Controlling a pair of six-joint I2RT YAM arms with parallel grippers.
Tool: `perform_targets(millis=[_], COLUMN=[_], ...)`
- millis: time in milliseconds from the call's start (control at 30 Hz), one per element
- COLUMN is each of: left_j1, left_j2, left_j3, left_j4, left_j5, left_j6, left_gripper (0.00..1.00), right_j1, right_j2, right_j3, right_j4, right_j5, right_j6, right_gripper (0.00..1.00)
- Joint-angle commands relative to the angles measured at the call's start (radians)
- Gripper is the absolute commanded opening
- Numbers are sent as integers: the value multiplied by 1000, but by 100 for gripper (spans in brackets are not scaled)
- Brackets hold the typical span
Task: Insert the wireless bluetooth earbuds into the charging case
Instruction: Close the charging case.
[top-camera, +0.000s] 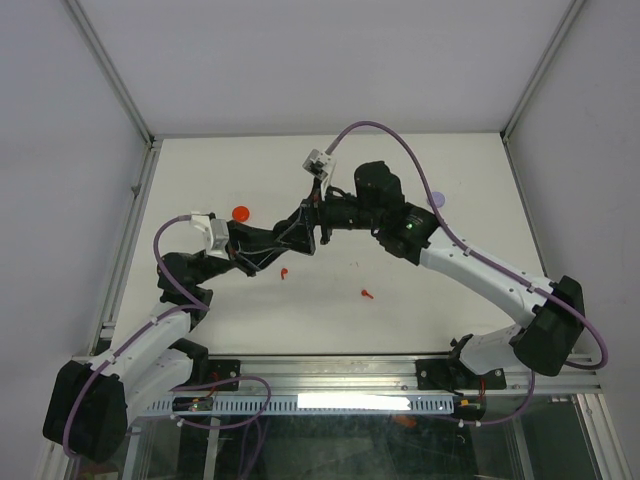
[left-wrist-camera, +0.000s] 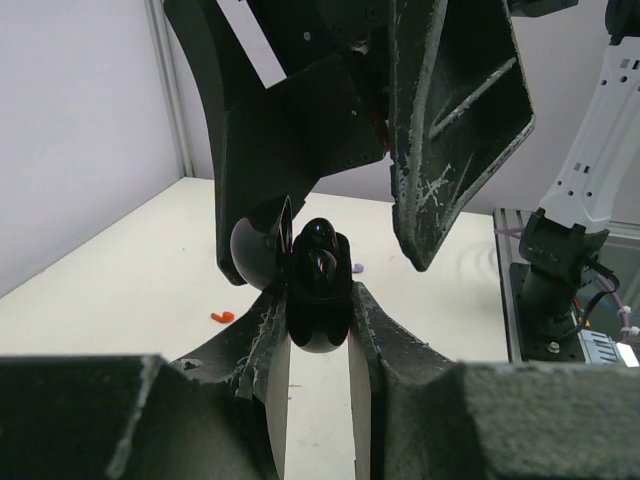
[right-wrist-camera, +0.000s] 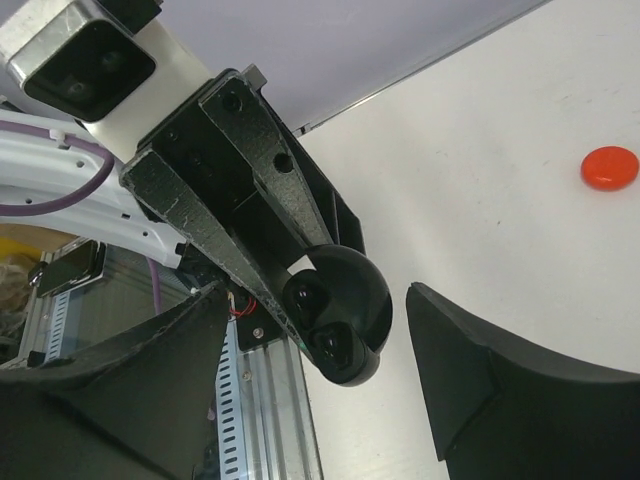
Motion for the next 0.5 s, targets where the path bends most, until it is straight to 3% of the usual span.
perform_targets(millis=[0,467], left_j1=[5,6], left_j2=[-1,13], left_j3=[32,56], left_j4=[69,-16], left_j5=[26,6], left_j6=[-10,13], left_gripper=[0,0], right_j1=[-6,-32], right_j2=[-9,-71], right_j3=[53,1], right_j4=[29,68], right_j5=[-82,-162], right_j6=[5,-10], right_gripper=[74,68])
